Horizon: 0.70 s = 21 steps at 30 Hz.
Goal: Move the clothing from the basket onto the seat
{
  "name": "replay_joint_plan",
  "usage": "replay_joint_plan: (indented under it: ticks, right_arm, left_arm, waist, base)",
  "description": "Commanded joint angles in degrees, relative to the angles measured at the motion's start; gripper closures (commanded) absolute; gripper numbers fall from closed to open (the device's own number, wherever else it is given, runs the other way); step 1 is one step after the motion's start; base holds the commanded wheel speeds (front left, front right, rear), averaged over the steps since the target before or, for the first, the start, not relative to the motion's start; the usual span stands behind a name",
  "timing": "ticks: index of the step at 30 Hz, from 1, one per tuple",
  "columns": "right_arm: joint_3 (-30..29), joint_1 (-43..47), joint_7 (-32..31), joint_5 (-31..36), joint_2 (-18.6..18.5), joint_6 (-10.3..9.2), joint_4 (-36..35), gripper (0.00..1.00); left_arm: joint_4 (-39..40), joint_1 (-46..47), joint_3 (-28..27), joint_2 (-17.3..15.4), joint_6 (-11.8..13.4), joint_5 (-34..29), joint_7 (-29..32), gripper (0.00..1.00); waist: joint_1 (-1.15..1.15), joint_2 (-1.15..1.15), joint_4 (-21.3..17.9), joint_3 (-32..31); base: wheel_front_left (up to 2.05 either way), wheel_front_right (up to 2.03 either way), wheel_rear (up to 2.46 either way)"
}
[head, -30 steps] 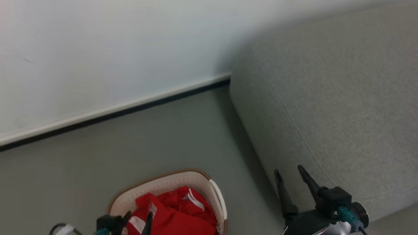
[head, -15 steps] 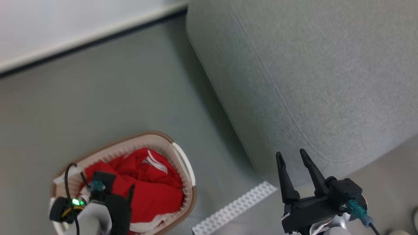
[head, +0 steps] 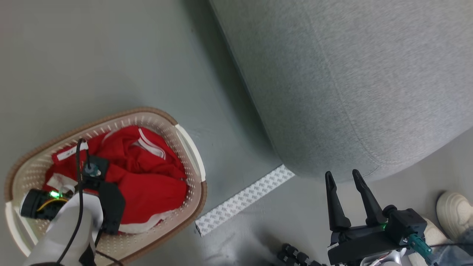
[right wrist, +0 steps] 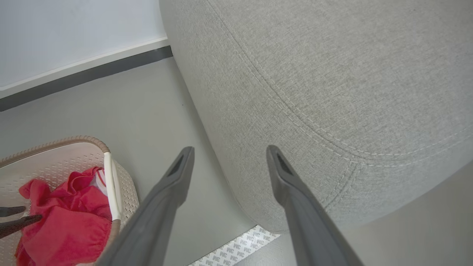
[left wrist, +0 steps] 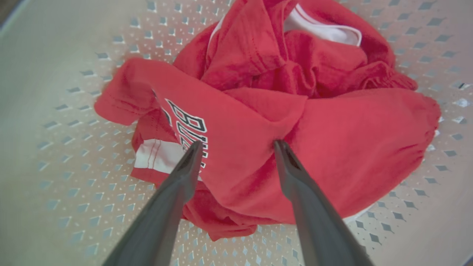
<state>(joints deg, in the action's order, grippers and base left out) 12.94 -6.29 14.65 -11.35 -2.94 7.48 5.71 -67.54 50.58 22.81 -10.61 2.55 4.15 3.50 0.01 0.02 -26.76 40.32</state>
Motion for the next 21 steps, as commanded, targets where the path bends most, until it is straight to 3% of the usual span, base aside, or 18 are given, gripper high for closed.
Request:
replay_joint_plan:
  ticks: [1,8,9,10,21]
  right_arm:
    - [0.1,0.5,0.2,-0.6,0.2,0.02,-0.4,0.0]
    - [0.9,1.0,0.5,-1.2,0.2,0.02,-1.6,0.0]
    - [1.0,1.0,0.5,-1.2,0.2,0.02,-1.7,0.0]
    - [1.0,1.0,0.5,-1.2,0.2,0.02,-1.7,0.0]
    - [5.9,-2.8,0.5,-2.4,0.2,0.02,0.4,0.0]
  left_arm:
    - [-0.6,0.9,0.3,-0.3,-0.4,-0.3,0.2,0.0]
    - [-2.3,3.7,1.5,0.0,-0.8,-0.7,-0.3,0.0]
    - [-2.5,4.1,1.5,0.0,-0.3,-0.6,-0.4,0.44]
    - [-2.7,4.4,1.3,0.0,0.1,-0.3,-0.6,1.0]
    - [-4.6,2.9,-1.2,-1.6,-0.2,3.7,-3.7,1.0]
  waist:
    - [-0.01,-0.02,0.0,4.0]
    - [-0.01,-0.02,0.6,6.0]
    - [-0.01,-0.02,0.6,6.1]
    - [-0.01,-0.02,0.7,6.2]
    - [-0.01,-0.02,-0.9,3.6]
  base:
    - [0.0,0.0,0.0]
    - [0.0,0.0,0.0]
    - [0.0,0.0,0.0]
    - [0.0,0.0,0.0]
    - [0.0,0.0,0.0]
